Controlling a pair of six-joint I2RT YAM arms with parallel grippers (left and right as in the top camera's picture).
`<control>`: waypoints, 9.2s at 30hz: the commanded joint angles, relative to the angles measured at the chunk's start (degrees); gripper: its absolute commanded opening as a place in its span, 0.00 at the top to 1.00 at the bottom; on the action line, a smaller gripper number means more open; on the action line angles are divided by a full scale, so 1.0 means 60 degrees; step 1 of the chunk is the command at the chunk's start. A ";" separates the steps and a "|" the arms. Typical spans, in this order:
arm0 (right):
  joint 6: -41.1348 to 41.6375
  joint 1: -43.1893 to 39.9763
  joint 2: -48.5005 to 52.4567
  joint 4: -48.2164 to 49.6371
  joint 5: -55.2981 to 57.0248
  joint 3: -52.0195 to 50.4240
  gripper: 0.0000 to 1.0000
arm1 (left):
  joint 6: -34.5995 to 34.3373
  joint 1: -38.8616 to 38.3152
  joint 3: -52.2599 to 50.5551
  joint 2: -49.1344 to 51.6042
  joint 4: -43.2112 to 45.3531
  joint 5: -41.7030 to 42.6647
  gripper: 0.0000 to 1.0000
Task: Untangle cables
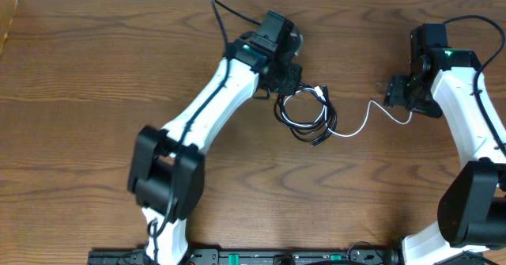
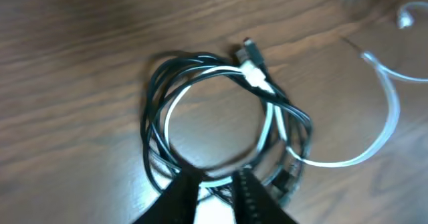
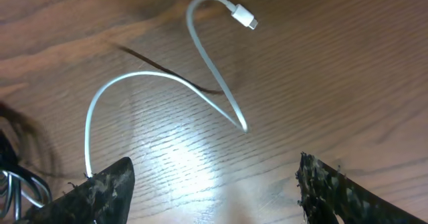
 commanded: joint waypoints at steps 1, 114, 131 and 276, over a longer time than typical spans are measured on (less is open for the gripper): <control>-0.0011 0.0018 0.0015 -0.0007 -0.0124 -0.0051 0.25 | 0.1180 0.0080 -0.0062 0.0525 0.0186 0.0055 0.70; 0.1158 0.2565 0.2324 0.1818 -0.0466 -0.0153 0.46 | -0.1552 0.1679 -0.0182 -0.2605 -0.2681 -0.4113 0.93; 0.0273 0.1978 0.2320 0.1235 -0.1158 -0.0149 0.63 | -0.1075 0.2208 -0.0576 -0.2186 -0.3326 -0.5038 0.93; -0.1122 0.0801 -0.1286 0.1647 -0.5085 -0.0554 0.57 | 0.0109 -0.1486 0.1406 -0.1067 -0.1497 -0.2350 0.93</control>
